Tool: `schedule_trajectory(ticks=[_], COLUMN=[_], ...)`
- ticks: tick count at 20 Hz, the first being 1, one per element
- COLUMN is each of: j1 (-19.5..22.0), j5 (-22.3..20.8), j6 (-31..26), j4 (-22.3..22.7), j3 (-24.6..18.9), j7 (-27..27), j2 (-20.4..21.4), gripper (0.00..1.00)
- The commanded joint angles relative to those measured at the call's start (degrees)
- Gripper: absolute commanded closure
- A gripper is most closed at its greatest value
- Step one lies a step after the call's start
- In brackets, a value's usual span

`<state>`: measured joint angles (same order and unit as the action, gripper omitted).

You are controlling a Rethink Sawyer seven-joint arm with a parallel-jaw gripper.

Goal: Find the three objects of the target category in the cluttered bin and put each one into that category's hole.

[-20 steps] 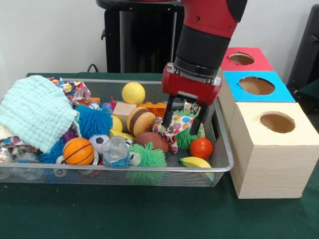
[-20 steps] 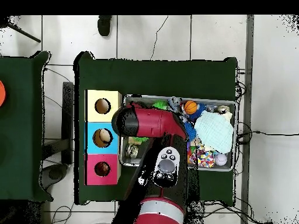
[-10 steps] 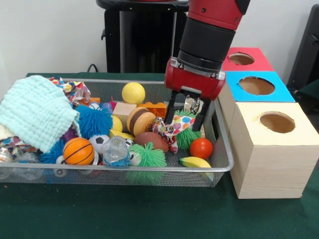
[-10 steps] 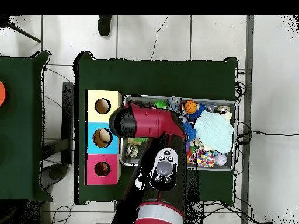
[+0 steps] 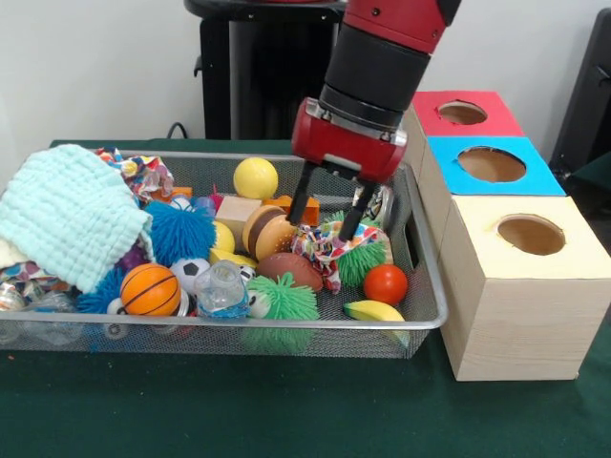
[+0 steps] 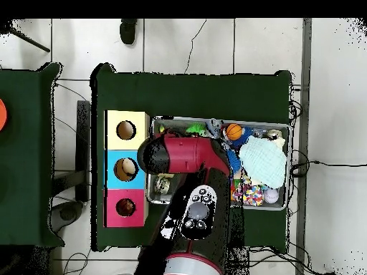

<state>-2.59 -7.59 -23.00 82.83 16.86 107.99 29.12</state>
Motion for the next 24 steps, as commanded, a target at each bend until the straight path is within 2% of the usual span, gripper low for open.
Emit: schedule_trajectory(ticks=[1, 6, 10, 15, 20, 24], j1=[-2.6, -9.3, -15.0, -20.0, -22.1, -21.6], j5=[-3.6, -1.8, -0.2, 2.8, 4.4, 5.8], j6=[-0.7, 3.8, 8.5, 5.5, 4.4, 8.4], j4=[1.9, 1.8, -0.3, 0.3, 2.4, 2.3], j3=[4.5, 13.4, 23.3, 32.4, 37.1, 38.2], j7=[8.6, 17.3, 21.9, 24.5, 26.3, 28.4], j2=[-3.9, -8.5, -13.2, -16.1, -17.5, -21.0], gripper=[0.00, 0.00, 0.00, 0.00, 0.00, 0.00])
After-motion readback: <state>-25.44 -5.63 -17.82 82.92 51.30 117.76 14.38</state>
